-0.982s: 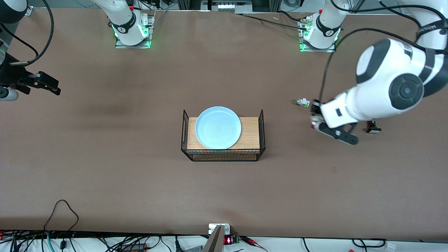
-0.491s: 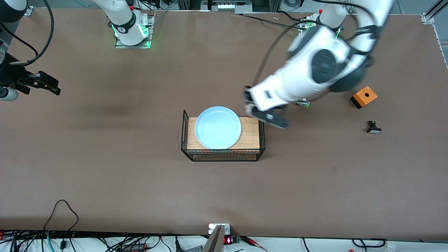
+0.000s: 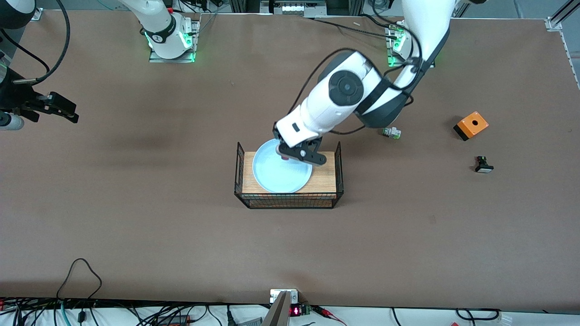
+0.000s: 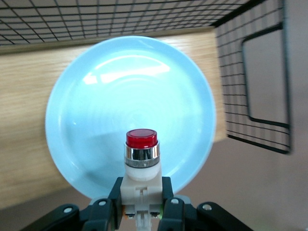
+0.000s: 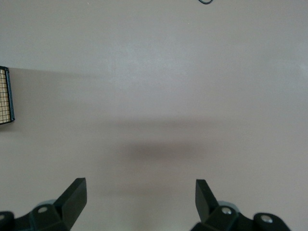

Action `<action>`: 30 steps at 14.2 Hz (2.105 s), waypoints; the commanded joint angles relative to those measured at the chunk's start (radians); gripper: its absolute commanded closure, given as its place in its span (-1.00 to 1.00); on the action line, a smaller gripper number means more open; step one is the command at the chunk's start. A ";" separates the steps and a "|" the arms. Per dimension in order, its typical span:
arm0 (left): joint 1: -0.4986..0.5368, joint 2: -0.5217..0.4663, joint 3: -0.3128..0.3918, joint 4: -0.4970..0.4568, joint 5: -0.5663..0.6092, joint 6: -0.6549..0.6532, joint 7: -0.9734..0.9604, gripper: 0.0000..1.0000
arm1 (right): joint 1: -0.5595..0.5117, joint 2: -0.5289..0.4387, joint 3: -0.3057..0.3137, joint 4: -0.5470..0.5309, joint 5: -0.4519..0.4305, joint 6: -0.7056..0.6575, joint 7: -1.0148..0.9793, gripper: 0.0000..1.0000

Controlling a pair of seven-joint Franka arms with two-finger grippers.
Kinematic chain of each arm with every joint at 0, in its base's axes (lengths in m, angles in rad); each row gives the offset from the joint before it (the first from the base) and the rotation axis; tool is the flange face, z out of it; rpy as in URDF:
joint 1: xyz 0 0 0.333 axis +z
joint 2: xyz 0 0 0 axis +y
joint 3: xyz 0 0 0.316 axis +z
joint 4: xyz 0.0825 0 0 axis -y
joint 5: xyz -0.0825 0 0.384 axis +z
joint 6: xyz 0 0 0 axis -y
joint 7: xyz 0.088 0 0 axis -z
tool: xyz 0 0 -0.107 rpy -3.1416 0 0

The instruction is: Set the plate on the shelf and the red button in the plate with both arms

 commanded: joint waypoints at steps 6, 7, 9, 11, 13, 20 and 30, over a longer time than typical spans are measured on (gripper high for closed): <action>-0.015 0.046 0.012 0.040 0.072 0.031 -0.020 -1.00 | 0.011 0.001 0.004 0.016 0.015 -0.018 0.002 -1.00; -0.014 0.043 0.012 0.041 0.074 0.030 -0.023 -1.00 | 0.011 -0.001 0.004 0.016 0.014 -0.019 0.002 -1.00; -0.004 0.017 0.012 0.040 0.072 0.001 -0.030 -1.00 | 0.011 -0.001 0.004 0.016 0.014 -0.018 0.004 -1.00; 0.025 -0.067 0.010 0.046 0.072 -0.164 -0.031 -1.00 | 0.013 0.003 0.004 0.016 0.015 -0.018 0.005 -1.00; 0.069 -0.159 0.010 0.047 0.074 -0.337 -0.030 -1.00 | 0.014 0.003 0.004 0.015 0.014 -0.018 0.005 -1.00; 0.278 -0.267 0.006 0.172 0.183 -0.843 0.195 -1.00 | 0.014 0.006 0.004 0.016 0.014 -0.018 0.008 -1.00; 0.309 -0.640 0.389 -0.355 0.008 -0.451 0.592 -1.00 | 0.014 0.003 0.004 0.018 0.011 -0.019 0.001 -1.00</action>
